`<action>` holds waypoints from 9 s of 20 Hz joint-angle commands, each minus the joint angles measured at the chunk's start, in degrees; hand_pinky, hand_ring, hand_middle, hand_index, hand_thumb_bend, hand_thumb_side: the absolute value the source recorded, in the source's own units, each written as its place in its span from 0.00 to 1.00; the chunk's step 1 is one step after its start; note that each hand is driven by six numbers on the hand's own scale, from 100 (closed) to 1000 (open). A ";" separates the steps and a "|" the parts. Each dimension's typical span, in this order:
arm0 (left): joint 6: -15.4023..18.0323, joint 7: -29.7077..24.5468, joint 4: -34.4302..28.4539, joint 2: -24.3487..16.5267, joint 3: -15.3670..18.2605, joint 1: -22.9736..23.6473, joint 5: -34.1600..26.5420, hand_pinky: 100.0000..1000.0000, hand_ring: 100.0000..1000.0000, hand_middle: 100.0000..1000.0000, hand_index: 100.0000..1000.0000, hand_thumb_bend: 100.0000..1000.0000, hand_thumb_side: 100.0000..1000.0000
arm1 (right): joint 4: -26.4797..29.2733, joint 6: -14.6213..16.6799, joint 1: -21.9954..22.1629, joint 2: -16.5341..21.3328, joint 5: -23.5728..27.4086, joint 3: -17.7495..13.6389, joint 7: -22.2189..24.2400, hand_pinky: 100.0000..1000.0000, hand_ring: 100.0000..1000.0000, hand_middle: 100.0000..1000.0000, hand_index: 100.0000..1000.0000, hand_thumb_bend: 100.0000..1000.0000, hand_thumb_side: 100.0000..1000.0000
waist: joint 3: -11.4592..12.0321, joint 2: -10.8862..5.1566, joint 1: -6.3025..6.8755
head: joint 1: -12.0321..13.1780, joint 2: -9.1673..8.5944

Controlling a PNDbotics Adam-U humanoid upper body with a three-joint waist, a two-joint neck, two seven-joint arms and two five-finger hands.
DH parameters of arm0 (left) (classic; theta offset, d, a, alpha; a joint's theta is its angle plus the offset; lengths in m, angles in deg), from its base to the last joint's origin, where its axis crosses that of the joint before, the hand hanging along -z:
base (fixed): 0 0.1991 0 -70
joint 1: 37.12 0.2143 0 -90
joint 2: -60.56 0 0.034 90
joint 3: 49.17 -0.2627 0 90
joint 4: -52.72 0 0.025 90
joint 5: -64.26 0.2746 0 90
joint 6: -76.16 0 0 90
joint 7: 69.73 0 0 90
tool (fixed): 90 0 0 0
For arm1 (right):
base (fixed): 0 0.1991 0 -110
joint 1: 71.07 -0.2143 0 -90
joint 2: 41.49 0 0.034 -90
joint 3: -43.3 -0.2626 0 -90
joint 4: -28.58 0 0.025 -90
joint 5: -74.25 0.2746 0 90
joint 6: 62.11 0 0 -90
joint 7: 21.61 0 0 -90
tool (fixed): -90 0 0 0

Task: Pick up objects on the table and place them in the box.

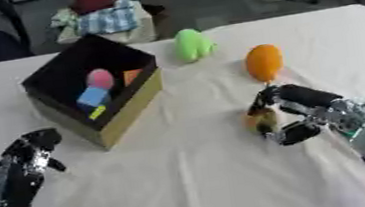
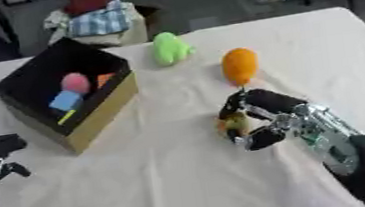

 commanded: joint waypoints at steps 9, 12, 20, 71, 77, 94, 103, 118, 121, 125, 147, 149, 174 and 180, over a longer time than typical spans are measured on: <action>0.00 -0.04 -0.53 -0.70 0.27 -0.19 0.20 0.37 0.72 0.58 0.67 0.30 0.58 | 0.77 -0.25 -3.49 0.78 -2.32 -2.50 -5.14 0.66 0.55 0.27 0.37 0.00 0.00 | -0.12 -0.86 0.40 | -0.26 -0.19; 0.00 -0.07 -0.53 -0.69 0.23 -0.15 0.16 0.37 0.72 0.58 0.67 0.30 0.58 | 2.32 -0.35 -6.07 0.73 -1.31 -2.51 -5.40 0.66 0.54 0.26 0.36 0.00 0.00 | -0.05 -0.98 0.34 | -0.34 -0.14; 0.03 -0.44 -0.58 -0.67 -0.20 -0.46 0.04 0.37 0.73 0.58 0.67 0.30 0.58 | 0.47 -0.81 -18.16 -2.61 0.19 -2.65 -4.52 0.66 0.54 0.26 0.36 0.00 0.00 | 1.11 -1.09 0.25 | -0.88 -0.39; 0.00 -1.09 -0.52 -0.72 -0.58 -0.55 0.17 0.37 0.72 0.58 0.66 0.30 0.58 | -28.06 -9.79 -24.45 -5.01 -6.69 -14.87 -9.94 0.78 0.82 0.80 0.90 0.10 0.30 | 2.40 -0.66 0.23 | -1.78 -0.97; 0.00 -1.13 -0.55 -0.68 -0.59 -0.55 0.18 0.37 0.72 0.58 0.66 0.30 0.58 | -32.99 -10.82 -23.87 -5.67 -8.82 -15.83 -10.09 0.78 0.82 0.79 0.88 0.10 0.29 | 2.41 -0.62 0.49 | -2.03 -0.98; -0.01 -1.29 -0.57 -0.73 -0.74 -0.65 0.03 0.37 0.72 0.58 0.66 0.29 0.58 | -26.53 -6.03 -26.41 -6.96 -9.45 -13.85 -15.27 0.65 0.52 0.26 0.35 0.00 0.00 | 2.79 -0.96 0.37 | -2.45 -1.07; 0.01 -1.99 -0.54 -0.72 -1.46 -0.91 -0.09 0.37 0.72 0.58 0.66 0.29 0.58 | -23.38 -2.71 -34.09 -13.02 -8.04 -10.16 -12.34 0.66 0.54 0.27 0.36 0.00 0.00 | 4.74 -0.95 0.11 | -3.84 -1.13; 0.02 -3.59 -0.67 -0.55 -2.98 -2.13 -0.50 0.37 0.72 0.58 0.66 0.29 0.58 | -31.07 -0.57 -36.87 -22.77 -15.93 -11.61 -15.78 0.73 0.71 0.66 0.78 0.03 0.22 | 9.74 -0.32 0.48 | -6.83 -2.18; -0.01 -3.71 -0.68 -0.44 -3.07 -2.20 -0.50 0.37 0.72 0.58 0.66 0.29 0.59 | -30.11 0.68 -36.58 -23.65 -16.05 -10.67 -16.38 0.77 0.78 0.79 0.90 0.17 0.38 | 9.81 -0.08 0.61 | -6.87 -2.23; -0.01 -3.70 -0.71 -0.35 -3.01 -2.21 -0.45 0.37 0.72 0.58 0.66 0.29 0.59 | -27.52 1.90 -36.22 -23.74 -14.38 -9.34 -14.65 0.81 0.83 0.86 0.94 0.22 0.47 | 9.78 0.14 0.73 | -6.77 -2.29; 0.02 -2.93 -0.88 -0.76 -2.16 -1.82 0.06 0.37 0.72 0.58 0.67 0.29 0.59 | -40.42 -11.26 -35.12 -13.01 -3.74 -19.53 -23.77 0.83 0.86 0.85 0.93 0.16 0.47 | 9.57 1.45 0.67 | -6.08 -3.25; 0.02 -2.94 -0.95 -0.74 -2.14 -1.88 0.08 0.37 0.72 0.58 0.67 0.29 0.59 | -41.61 -11.44 -34.86 -12.92 -4.15 -19.71 -23.71 0.86 0.90 0.87 0.94 0.18 0.48 | 10.37 1.77 0.80 | -6.96 -3.60; 0.04 -3.00 -1.29 -0.76 -2.02 -2.01 0.30 0.38 0.72 0.58 0.67 0.28 0.60 | -46.50 -19.71 -32.40 -12.13 -15.67 -21.54 -28.98 0.79 0.84 0.79 0.89 0.15 0.31 | 14.69 4.21 1.32 | -10.50 -5.66; 0.03 -2.98 -1.28 -0.69 -1.97 -2.04 0.33 0.38 0.72 0.58 0.67 0.28 0.60 | -45.23 -19.60 -32.03 -12.02 -14.59 -21.55 -34.24 0.53 0.56 0.46 0.62 0.00 0.00 | 14.39 4.14 1.26 | -10.41 -5.80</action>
